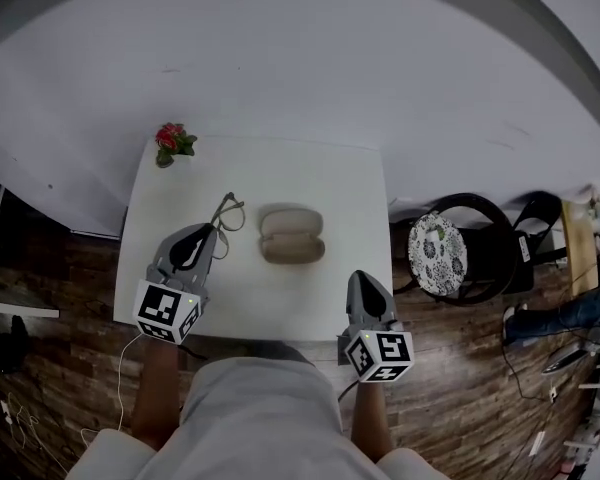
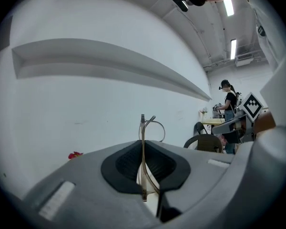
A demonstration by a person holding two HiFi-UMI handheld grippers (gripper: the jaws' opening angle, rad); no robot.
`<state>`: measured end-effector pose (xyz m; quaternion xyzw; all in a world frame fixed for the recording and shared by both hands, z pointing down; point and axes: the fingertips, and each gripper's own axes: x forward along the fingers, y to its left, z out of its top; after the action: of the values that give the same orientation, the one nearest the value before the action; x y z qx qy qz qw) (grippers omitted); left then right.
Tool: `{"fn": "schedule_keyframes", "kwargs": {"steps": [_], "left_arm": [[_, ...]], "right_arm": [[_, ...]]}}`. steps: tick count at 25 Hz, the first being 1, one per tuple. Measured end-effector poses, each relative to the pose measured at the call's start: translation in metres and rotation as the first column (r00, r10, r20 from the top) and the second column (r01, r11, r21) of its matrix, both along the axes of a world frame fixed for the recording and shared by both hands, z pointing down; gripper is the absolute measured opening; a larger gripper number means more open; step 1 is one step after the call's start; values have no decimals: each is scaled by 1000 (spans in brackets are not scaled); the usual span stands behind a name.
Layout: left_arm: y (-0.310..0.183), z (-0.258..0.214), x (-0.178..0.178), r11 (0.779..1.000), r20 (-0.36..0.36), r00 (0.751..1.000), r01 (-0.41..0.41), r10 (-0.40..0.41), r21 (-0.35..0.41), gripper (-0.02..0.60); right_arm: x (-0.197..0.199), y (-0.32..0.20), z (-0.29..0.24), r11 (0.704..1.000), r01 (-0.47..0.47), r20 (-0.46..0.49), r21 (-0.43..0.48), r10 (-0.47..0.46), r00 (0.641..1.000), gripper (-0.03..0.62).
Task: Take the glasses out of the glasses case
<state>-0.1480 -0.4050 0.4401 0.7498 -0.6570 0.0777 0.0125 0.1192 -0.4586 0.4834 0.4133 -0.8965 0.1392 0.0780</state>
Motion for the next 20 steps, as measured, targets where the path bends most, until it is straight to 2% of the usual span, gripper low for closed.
{"fn": "schedule_keyframes", "kwargs": {"steps": [11, 20], "left_arm": [[76, -32, -12, 992, -24, 998, 65, -62, 106, 23], [108, -48, -21, 982, -32, 994, 105, -101, 157, 23]], "right_arm": [[9, 58, -24, 999, -20, -1, 50, 20, 1000, 3], [13, 76, -33, 997, -23, -1, 70, 24, 1000, 3]]}}
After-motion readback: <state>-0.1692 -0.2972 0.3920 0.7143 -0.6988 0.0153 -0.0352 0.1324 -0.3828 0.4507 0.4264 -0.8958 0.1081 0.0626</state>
